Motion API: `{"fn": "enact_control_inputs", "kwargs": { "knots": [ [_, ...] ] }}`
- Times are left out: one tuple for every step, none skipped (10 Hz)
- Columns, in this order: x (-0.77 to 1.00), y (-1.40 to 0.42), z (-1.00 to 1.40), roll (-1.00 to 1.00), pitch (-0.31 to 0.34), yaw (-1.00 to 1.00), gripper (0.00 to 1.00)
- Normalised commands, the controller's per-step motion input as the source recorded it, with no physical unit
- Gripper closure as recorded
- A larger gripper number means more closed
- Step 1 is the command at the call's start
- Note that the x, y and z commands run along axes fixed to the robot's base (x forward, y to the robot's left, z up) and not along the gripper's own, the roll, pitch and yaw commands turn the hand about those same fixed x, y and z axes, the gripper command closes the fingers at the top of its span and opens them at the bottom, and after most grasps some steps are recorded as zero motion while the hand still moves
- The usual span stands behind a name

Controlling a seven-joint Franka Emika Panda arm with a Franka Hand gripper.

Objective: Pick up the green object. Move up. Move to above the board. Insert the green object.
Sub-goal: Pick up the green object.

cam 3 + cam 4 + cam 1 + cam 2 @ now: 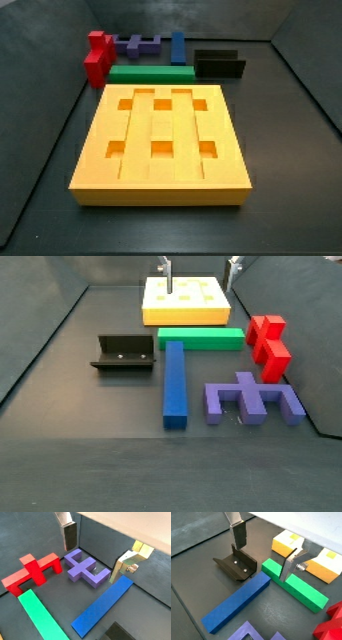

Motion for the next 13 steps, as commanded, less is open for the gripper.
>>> {"fn": "enact_control_inputs", "kwargs": {
  "knots": [
    [0.00, 0.01, -0.09, 0.02, 0.019, 0.00, 0.00],
    [0.03, -0.06, -0.03, 0.00, 0.000, 0.00, 0.00],
    [0.00, -0.14, -0.35, 0.00, -0.004, -0.22, 0.00],
    [0.00, -0.39, -0.38, 0.00, -0.100, -0.82, 0.00],
    [0.00, -0.27, -0.32, 0.00, -0.083, -0.94, 0.00],
    [0.00, -0.27, -0.34, 0.00, -0.093, -0.94, 0.00],
    [0.00, -0.19, -0.32, 0.00, -0.069, -1.00, 0.00],
    [0.00, -0.15, -0.31, 0.00, -0.050, -1.00, 0.00],
    [0.00, -0.18, -0.23, 0.00, 0.000, -1.00, 0.00],
    [0.00, -0.19, -0.22, 0.00, 0.000, -1.00, 0.00],
    [0.00, -0.23, -0.14, 0.00, 0.000, -0.98, 0.00],
    [0.00, -0.21, -0.06, 0.02, 0.000, -0.97, 0.00],
    [-0.07, -0.25, -0.07, 0.10, 0.150, -0.81, 0.00]
  ]
}}
